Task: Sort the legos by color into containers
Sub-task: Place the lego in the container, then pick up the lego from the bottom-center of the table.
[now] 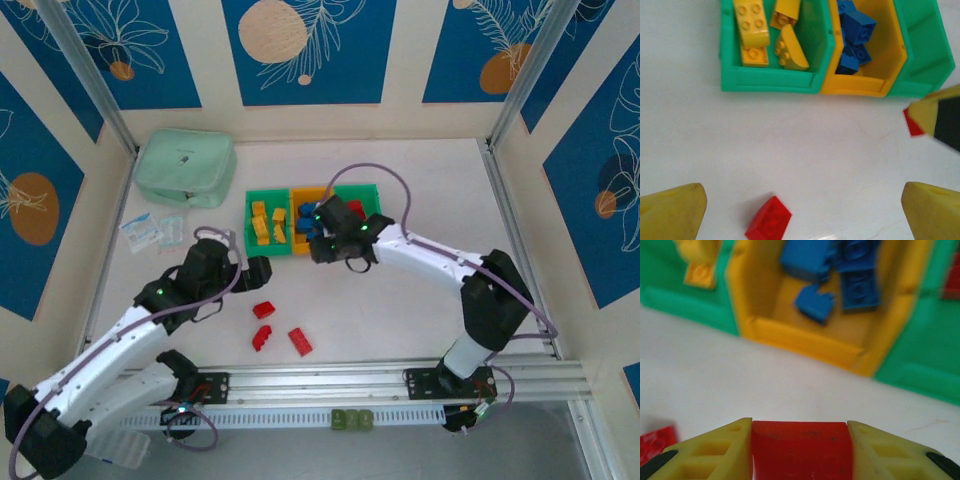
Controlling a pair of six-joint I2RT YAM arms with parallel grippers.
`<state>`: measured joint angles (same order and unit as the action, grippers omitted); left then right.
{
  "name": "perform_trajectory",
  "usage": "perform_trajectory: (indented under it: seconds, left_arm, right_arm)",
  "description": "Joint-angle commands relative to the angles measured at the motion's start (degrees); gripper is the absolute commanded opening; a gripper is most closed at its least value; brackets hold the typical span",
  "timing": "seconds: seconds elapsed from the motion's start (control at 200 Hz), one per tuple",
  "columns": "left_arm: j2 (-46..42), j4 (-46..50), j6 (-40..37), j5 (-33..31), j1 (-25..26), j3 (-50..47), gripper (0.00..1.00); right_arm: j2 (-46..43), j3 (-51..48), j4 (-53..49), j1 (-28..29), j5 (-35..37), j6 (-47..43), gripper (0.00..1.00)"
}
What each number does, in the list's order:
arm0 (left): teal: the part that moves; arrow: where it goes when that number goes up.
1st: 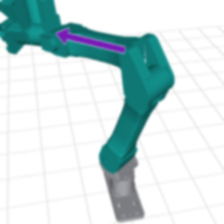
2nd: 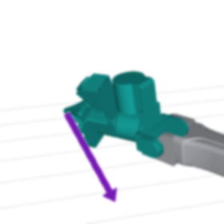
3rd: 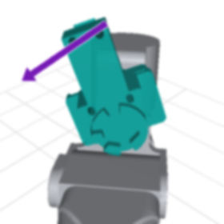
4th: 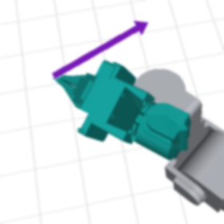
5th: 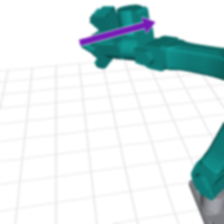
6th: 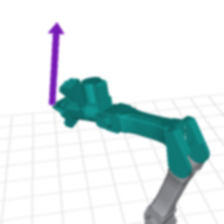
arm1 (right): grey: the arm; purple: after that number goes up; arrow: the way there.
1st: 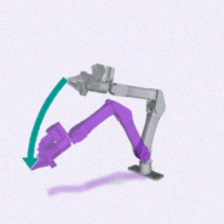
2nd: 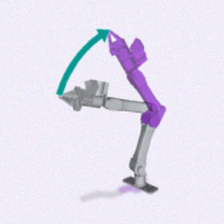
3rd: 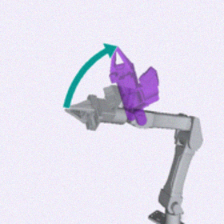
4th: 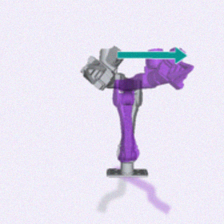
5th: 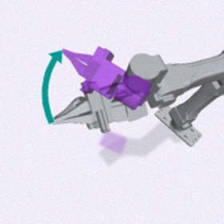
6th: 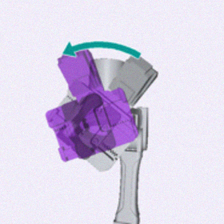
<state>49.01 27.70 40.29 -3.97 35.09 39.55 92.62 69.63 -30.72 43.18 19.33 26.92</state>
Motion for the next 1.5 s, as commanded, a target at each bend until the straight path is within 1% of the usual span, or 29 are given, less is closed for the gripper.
perform_trajectory:
  seconds: [0.0, 0.115, 0.205, 0.29, 0.435, 0.49, 0.565, 0.73, 0.87, 1.05, 1.19, 1.305, 1.495]
  left_arm:
    - [3.5, -5.8, -2.0, 5.4, -0.1, 3.5, 0.99]
    - [7.6, -8.8, -2.3, 6.7, 0.5, 5.1, 0.99]
    - [10.2, -11.2, -2.2, 7.2, 1.2, 6.1, 0.99]
    - [12.5, -12.4, -2.2, 7.6, 1.6, 7.0, 0.99]
    - [14.8, -13.1, -2.7, 7.6, 1.8, 8.4, 0.99]
    - [15.0, -13.0, -2.9, 7.4, 1.8, 8.7, 0.99]
    - [14.9, -12.8, -3.2, 6.8, 1.7, 8.8, 0.99]
    - [14.6, -12.7, -3.5, 5.6, 1.7, 8.7, 0.99]
    - [14.1, -12.0, -3.9, 4.6, 1.6, 8.7, 0.99]
    - [11.4, -10.1, -4.1, 2.3, 1.5, 7.3, 0.99]
    - [7.7, -7.3, -4.2, 0.4, 1.3, 5.4, 0.99]
    - [4.4, -3.7, -4.0, -1.3, 1.0, 4.1, 0.99]
    - [-1.7, 0.9, -2.3, -3.2, 0.9, 1.4, 0.99]
  right_arm:
    - [-1.1, 1.7, -3.0, -5.1, 0.8, -2.4, 0.45]
    - [2.1, 4.7, -3.1, -10.3, 2.2, -4.4, 0.45]
    - [4.9, 6.6, -1.6, -13.2, 2.3, -5.7, 0.46]
    - [7.8, 9.0, -0.7, -15.0, 2.5, -6.9, 0.45]
    - [13.2, 13.4, -1.2, -16.6, 3.4, -8.1, 0.47]
    - [13.9, 14.3, -1.1, -16.8, 3.2, -8.4, 0.50]
    - [13.6, 14.3, -0.5, -16.7, 3.1, -8.4, 0.58]
    - [11.6, 14.2, -0.8, -16.5, 3.0, -8.1, 0.65]
    - [8.7, 12.7, -1.4, -15.0, 2.4, -7.4, 0.67]
    - [4.5, 9.3, -2.8, -11.0, 1.2, -5.6, 0.71]
    - [1.8, 6.7, -3.5, -6.6, -1.4, -5.2, 0.73]
    - [1.4, 6.5, -5.4, -2.3, -1.2, -4.4, 0.75]
    - [1.5, 4.0, -1.9, 4.3, -5.7, -0.5, 0.78]
